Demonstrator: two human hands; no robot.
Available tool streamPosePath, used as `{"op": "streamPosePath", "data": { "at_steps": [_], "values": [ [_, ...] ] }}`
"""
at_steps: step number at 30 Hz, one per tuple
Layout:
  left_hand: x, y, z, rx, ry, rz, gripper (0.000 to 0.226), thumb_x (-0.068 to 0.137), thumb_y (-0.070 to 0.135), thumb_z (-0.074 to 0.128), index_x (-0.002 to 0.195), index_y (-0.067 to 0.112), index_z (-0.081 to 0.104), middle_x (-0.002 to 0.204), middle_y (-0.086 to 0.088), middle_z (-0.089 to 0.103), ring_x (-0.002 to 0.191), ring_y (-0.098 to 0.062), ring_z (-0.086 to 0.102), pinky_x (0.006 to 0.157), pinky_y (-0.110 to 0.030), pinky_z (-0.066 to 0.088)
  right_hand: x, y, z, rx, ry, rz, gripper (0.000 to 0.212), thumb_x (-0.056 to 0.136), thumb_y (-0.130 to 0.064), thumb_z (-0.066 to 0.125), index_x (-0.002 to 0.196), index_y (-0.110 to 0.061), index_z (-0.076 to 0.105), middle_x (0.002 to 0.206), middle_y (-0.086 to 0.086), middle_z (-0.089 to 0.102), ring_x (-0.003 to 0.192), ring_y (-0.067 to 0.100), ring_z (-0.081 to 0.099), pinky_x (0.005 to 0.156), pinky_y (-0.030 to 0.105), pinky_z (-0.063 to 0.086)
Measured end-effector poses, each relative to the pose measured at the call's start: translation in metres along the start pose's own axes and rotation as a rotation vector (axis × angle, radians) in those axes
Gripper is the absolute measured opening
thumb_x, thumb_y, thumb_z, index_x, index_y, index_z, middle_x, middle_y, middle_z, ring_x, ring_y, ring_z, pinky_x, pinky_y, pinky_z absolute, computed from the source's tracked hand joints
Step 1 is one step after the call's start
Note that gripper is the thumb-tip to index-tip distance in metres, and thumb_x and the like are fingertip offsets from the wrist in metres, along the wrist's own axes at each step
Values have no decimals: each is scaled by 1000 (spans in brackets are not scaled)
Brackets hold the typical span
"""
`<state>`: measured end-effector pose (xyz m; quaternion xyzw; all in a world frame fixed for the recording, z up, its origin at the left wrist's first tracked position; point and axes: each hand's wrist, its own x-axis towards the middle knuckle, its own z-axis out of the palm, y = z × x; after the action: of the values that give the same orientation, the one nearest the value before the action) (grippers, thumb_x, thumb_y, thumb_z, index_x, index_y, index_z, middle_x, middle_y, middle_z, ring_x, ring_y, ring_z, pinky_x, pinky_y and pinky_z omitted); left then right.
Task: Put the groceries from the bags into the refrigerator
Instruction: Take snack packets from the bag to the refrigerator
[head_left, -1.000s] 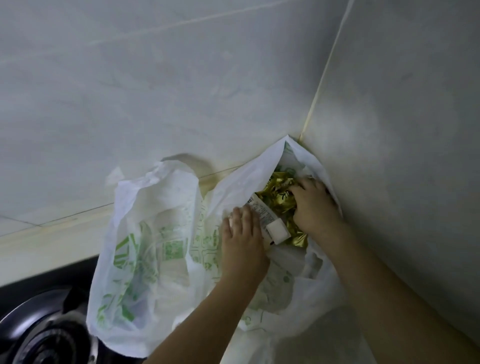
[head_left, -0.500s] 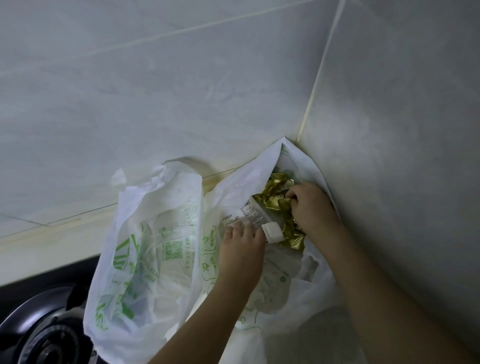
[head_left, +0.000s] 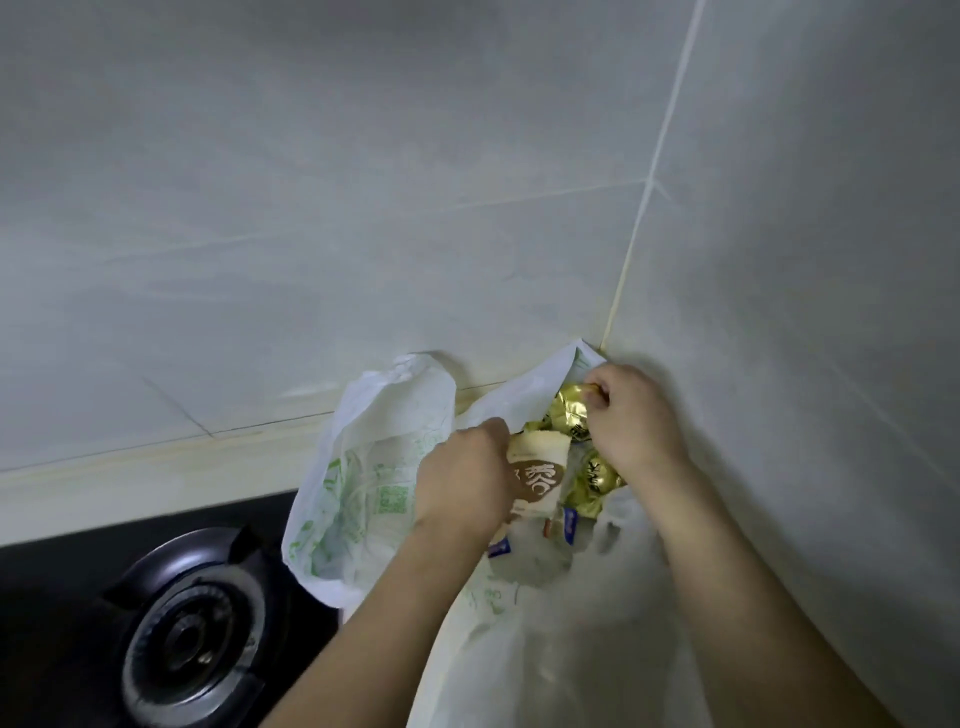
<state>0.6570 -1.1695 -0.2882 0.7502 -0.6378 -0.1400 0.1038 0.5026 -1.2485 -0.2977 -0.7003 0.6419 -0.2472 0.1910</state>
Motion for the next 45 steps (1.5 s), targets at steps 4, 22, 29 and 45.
{"op": "streamPosePath", "data": {
  "at_steps": [4,22,29,45],
  "values": [
    [-37,-4,-43,-194,194,-48,15,93,20,47,83,15,57,75,-5,64,73,-30,60,62,-35,49,-29,-40,-41,13,65,-98,19,96,-13,48,102,-14,66,102,4,61,91,24,57,74,31,44],
    [-225,-89,-161,-774,718,-301,19,96,22,57,78,17,62,67,1,70,65,-16,68,53,-33,51,-174,-202,-77,173,-70,-419,18,100,-19,42,97,-13,59,95,-2,56,86,16,52,71,27,36],
    [-283,-135,-183,-763,803,-371,17,97,22,58,82,16,64,71,3,72,66,-10,70,52,-28,54,-221,-255,-51,162,-184,-501,18,101,-21,41,98,-13,57,98,0,55,91,18,51,75,32,39],
    [-429,-236,-222,-712,1040,-551,15,97,27,59,85,22,67,75,7,73,68,-8,72,58,-36,60,-340,-382,6,208,-369,-766,21,102,-22,41,106,-13,59,102,-3,56,92,15,50,76,30,39]
  ]
}}
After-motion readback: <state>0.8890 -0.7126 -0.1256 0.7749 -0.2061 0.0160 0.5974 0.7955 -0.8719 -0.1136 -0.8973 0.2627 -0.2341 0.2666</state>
